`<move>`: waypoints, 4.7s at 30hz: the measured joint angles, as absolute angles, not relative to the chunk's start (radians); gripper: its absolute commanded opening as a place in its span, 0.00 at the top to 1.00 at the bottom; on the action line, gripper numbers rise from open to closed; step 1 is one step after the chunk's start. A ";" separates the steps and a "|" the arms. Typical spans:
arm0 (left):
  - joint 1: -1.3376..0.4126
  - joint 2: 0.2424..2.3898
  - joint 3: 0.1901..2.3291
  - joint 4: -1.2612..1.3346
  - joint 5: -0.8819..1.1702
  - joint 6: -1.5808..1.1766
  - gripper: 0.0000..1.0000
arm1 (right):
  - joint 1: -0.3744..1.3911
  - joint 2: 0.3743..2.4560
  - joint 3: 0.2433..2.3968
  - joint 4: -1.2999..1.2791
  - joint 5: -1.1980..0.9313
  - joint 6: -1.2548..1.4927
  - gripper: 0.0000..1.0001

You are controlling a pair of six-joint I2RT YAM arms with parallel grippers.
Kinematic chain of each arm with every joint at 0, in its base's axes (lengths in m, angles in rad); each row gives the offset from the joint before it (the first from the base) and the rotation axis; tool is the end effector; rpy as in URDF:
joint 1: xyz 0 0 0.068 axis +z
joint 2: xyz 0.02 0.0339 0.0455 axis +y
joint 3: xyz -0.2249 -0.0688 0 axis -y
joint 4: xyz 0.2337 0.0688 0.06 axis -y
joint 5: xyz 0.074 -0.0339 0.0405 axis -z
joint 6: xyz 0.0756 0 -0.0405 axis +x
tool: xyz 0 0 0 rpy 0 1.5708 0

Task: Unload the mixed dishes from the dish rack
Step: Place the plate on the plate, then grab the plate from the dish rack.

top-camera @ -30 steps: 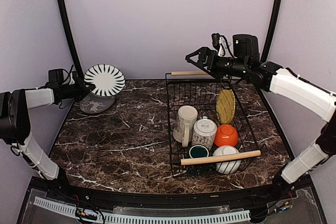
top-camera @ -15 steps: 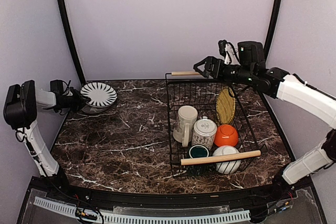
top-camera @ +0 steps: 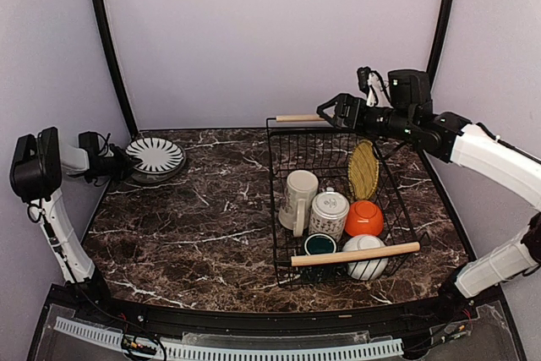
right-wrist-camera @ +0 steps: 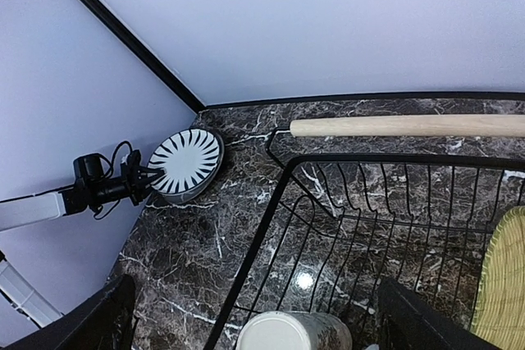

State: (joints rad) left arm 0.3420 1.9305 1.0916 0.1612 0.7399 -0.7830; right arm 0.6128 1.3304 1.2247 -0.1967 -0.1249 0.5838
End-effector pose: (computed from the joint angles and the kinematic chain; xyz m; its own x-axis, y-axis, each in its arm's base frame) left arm 0.3950 0.0865 0.1088 -0.5930 -0.7641 -0.2540 -0.2415 0.4697 -0.8492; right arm 0.2788 0.2075 0.3226 -0.5715 0.2668 -0.7761 -0.4230 0.7146 0.5571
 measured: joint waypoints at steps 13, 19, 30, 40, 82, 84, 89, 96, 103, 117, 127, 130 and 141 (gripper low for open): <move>0.339 1.931 1.229 -0.134 0.561 -0.580 0.11 | 0.612 1.330 1.220 -0.213 -0.110 0.579 0.01; 0.322 1.929 1.276 -0.224 0.456 -0.510 0.11 | 0.612 1.330 1.220 -0.219 -0.109 0.578 0.01; 0.298 1.925 1.309 -0.358 0.260 -0.429 0.12 | 0.612 1.330 1.220 -0.227 -0.103 0.572 0.01; 0.261 1.896 1.311 -0.354 0.250 -0.385 0.23 | 0.608 1.330 1.220 -0.245 -0.082 0.555 0.01; -0.059 1.427 1.205 -0.209 0.405 -0.265 0.01 | 0.538 1.491 1.373 -0.843 0.284 0.489 0.28; -0.088 1.425 1.196 -0.185 0.446 -0.263 0.01 | 0.530 1.510 1.386 -0.854 0.289 0.487 0.29; -0.149 1.425 1.188 -0.163 0.509 -0.258 0.01 | 0.520 1.583 1.428 -0.855 0.299 0.477 0.39; -0.247 1.425 1.188 -0.145 0.541 -0.246 0.01 | 0.506 1.663 1.468 -0.846 0.313 0.458 0.60; -0.266 1.424 1.188 -0.143 0.554 -0.244 0.01 | 0.506 1.705 1.486 -0.814 0.315 0.450 0.69; -0.273 1.421 1.184 -0.136 0.539 -0.242 0.01 | 0.508 1.737 1.489 -0.806 0.360 0.430 0.95; -0.273 1.399 1.177 -0.136 0.472 -0.239 0.01 | 0.521 1.687 1.495 -0.873 0.424 0.396 1.00; -0.273 1.398 1.177 -0.136 0.464 -0.239 0.01 | 0.529 1.651 1.515 -0.891 0.429 0.386 1.00; -0.273 1.428 1.176 -0.120 0.521 -0.274 0.01 | 0.554 1.394 1.511 -0.781 0.324 0.407 1.00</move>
State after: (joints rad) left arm -0.2733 1.4284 1.1759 -0.1200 0.5209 -0.2741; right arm 0.5537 1.3941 1.5108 -0.7815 0.3241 0.4068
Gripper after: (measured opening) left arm 0.989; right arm 0.053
